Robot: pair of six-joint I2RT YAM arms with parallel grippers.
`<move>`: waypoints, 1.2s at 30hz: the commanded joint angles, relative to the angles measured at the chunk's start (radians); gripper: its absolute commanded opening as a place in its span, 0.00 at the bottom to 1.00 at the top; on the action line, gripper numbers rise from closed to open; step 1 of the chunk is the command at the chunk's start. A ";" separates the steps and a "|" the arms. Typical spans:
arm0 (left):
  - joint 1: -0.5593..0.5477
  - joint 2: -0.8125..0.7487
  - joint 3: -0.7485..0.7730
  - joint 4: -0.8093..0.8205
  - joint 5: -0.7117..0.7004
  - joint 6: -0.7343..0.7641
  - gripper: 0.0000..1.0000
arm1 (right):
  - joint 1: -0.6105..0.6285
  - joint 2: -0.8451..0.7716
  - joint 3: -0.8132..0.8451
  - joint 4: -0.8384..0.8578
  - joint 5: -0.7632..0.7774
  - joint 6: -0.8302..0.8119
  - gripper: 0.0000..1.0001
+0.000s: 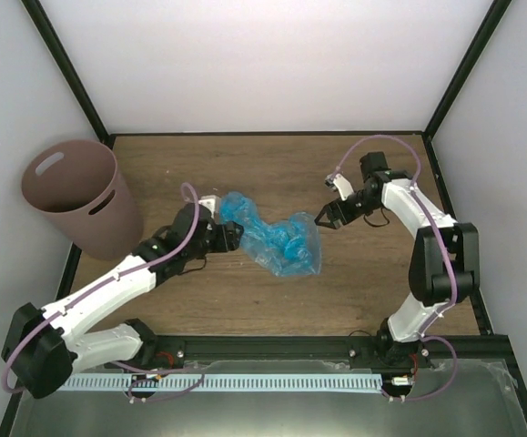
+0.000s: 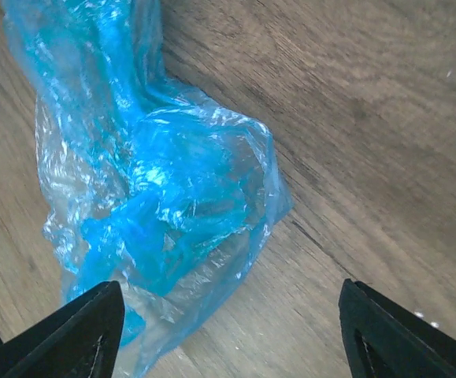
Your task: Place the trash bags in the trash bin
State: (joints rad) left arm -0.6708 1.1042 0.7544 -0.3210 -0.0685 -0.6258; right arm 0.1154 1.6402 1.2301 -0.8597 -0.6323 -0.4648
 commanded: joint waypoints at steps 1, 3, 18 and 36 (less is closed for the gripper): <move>-0.083 0.057 0.020 0.078 0.192 0.053 0.74 | -0.002 0.040 0.024 0.041 -0.059 0.108 0.77; -0.108 0.116 0.054 0.087 0.200 0.068 0.70 | 0.000 0.065 0.011 0.036 -0.050 0.114 0.78; -0.185 0.583 0.323 0.179 0.252 0.100 0.76 | 0.018 0.119 -0.179 0.137 -0.115 0.137 0.39; -0.198 0.733 0.423 0.170 0.219 0.165 0.39 | 0.014 0.022 -0.212 0.165 -0.185 0.121 0.02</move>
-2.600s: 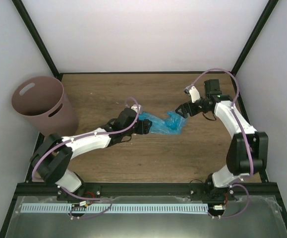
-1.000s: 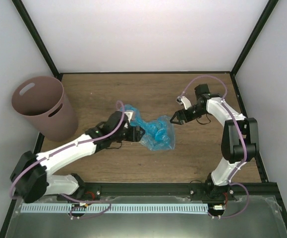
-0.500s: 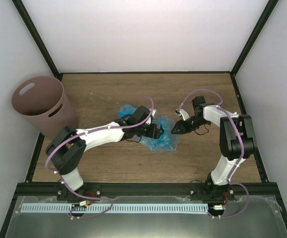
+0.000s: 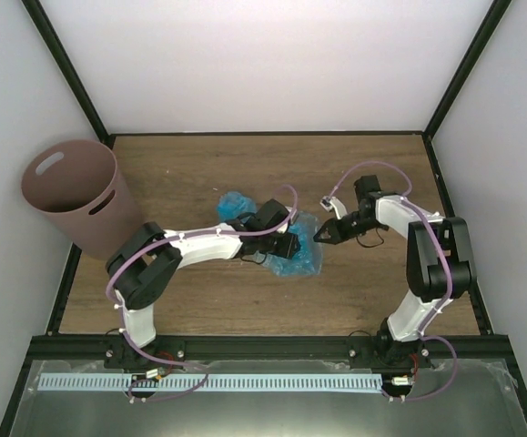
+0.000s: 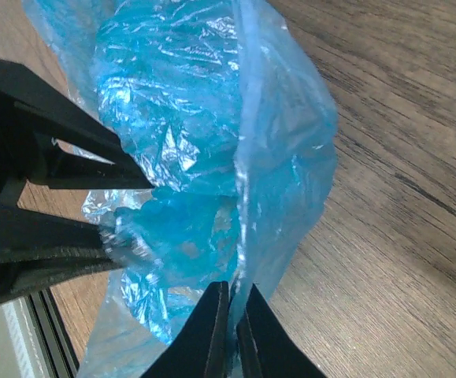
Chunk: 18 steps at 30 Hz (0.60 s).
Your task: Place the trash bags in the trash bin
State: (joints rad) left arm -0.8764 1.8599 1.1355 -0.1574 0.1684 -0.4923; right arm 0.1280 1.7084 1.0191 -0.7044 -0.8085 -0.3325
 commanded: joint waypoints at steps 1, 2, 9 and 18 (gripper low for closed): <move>0.012 -0.029 0.051 -0.012 -0.027 0.046 0.37 | -0.006 -0.056 0.006 0.008 0.005 -0.009 0.01; 0.024 -0.040 0.064 -0.033 -0.032 0.062 0.36 | -0.021 -0.061 0.019 0.007 0.015 -0.007 0.01; 0.230 -0.184 0.129 -0.129 -0.006 0.138 0.04 | -0.147 -0.083 0.351 -0.121 0.027 -0.033 0.01; 0.257 -0.373 0.356 -0.218 0.050 0.212 0.04 | -0.159 -0.322 0.482 0.051 -0.059 0.046 0.01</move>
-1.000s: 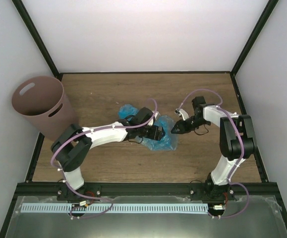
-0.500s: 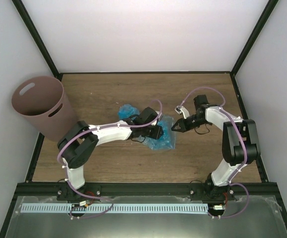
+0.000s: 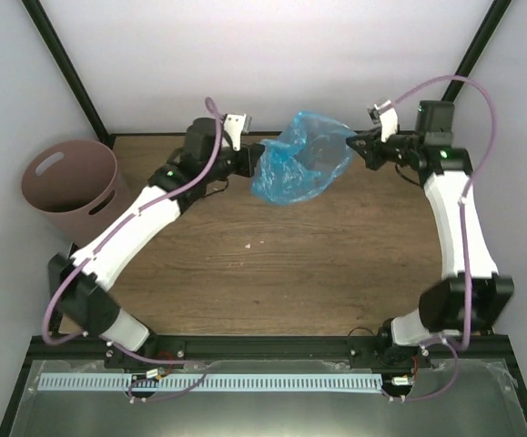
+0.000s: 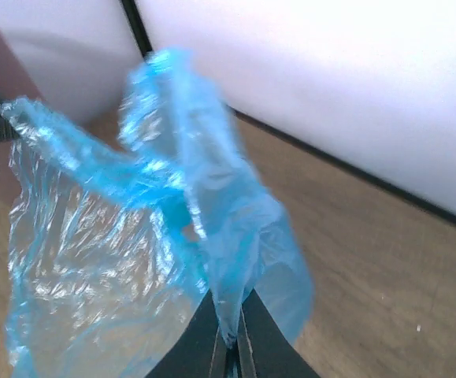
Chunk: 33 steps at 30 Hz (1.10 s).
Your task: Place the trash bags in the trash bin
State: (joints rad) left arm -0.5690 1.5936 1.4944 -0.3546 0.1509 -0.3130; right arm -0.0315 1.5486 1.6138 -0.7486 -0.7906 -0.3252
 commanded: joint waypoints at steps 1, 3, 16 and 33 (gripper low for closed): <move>-0.061 -0.135 -0.074 -0.003 0.073 0.022 0.04 | 0.000 -0.220 -0.202 0.141 -0.073 0.026 0.01; -0.084 -0.187 -0.234 0.031 0.063 -0.007 0.04 | 0.001 -0.276 -0.390 0.206 -0.015 -0.003 0.01; -0.137 -0.348 -0.733 0.062 -0.032 -0.128 0.06 | 0.001 -0.377 -0.876 0.227 0.031 -0.162 0.01; -0.217 -0.353 -0.627 -0.073 -0.080 0.067 0.75 | 0.001 -0.470 -0.829 0.244 -0.142 -0.107 0.01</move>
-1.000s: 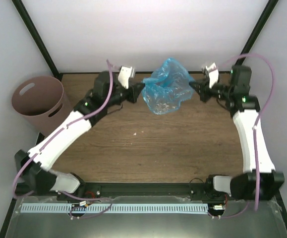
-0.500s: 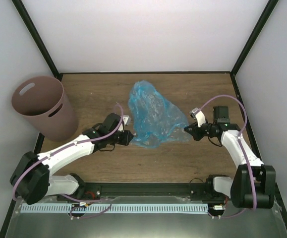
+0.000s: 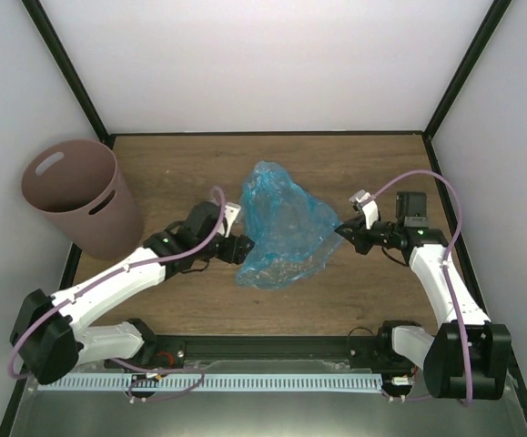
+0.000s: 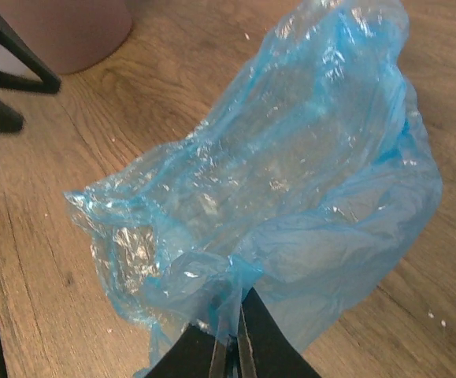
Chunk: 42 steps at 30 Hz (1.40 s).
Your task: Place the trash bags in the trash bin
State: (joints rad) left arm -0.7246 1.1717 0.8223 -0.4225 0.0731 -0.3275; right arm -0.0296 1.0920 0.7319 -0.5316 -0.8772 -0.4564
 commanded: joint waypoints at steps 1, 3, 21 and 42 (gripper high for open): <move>-0.088 0.102 0.059 -0.012 -0.032 0.099 0.75 | -0.001 -0.011 0.052 0.031 -0.059 0.028 0.01; -0.119 0.170 0.098 -0.043 -0.080 0.130 0.74 | -0.001 -0.010 0.042 0.039 -0.068 0.035 0.01; -0.309 0.489 0.281 0.028 -0.343 0.364 0.73 | -0.002 -0.014 0.016 0.062 -0.092 0.067 0.01; -0.336 0.533 0.346 0.292 -0.098 0.411 0.73 | -0.001 -0.015 0.013 0.063 -0.077 0.071 0.01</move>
State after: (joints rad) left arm -1.0481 1.7466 1.1744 -0.1665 -0.1165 0.0597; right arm -0.0296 1.0882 0.7429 -0.4808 -0.9428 -0.3901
